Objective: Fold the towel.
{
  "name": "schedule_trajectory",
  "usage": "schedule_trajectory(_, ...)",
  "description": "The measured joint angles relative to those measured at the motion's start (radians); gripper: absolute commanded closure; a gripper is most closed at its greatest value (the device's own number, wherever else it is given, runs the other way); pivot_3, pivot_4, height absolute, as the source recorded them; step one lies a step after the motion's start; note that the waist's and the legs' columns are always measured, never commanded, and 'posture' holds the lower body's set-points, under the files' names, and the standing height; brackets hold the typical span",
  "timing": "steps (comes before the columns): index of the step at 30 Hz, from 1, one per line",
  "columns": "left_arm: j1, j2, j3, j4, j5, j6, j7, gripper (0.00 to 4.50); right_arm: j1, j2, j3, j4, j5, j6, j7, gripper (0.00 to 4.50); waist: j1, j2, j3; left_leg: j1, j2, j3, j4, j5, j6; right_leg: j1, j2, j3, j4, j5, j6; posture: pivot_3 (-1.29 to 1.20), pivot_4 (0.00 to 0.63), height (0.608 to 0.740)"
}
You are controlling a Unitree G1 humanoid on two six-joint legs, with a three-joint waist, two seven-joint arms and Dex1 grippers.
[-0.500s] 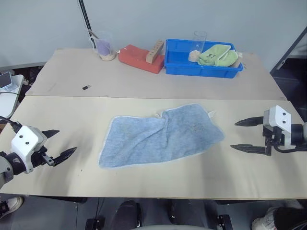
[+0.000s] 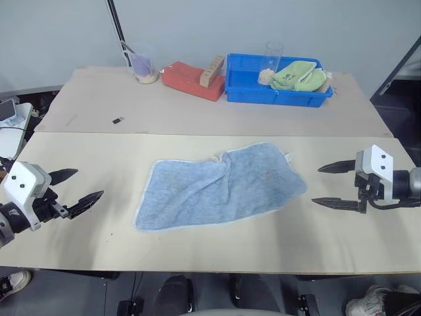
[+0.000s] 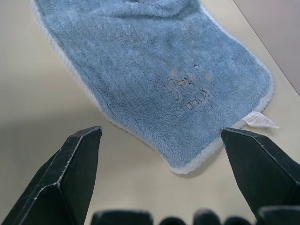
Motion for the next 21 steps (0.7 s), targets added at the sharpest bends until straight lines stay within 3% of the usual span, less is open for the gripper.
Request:
schedule_trajectory(14,0.093,0.011,-0.023,-0.011,0.103,-0.165,-0.095,0.0,-0.074,0.009,0.028,-0.001,-0.022,0.016,0.002,0.05,0.001,0.0,0.0,0.0,0.0,0.002,-0.001,0.0,0.0,-0.001,0.0,0.0,0.0,0.0,-0.001,0.0,0.15,0.717)
schedule_trajectory(21,0.178,0.028,-0.156,-0.128,0.13,-0.177,-0.192,0.0,-0.048,-0.005,0.029,-0.272,0.137,0.225,0.028,0.05,0.001,0.0,0.0,0.0,0.001,0.001,-0.001,0.0,0.0,-0.001,0.0,0.001,0.0,-0.001,-0.001,0.0,0.15,0.717)
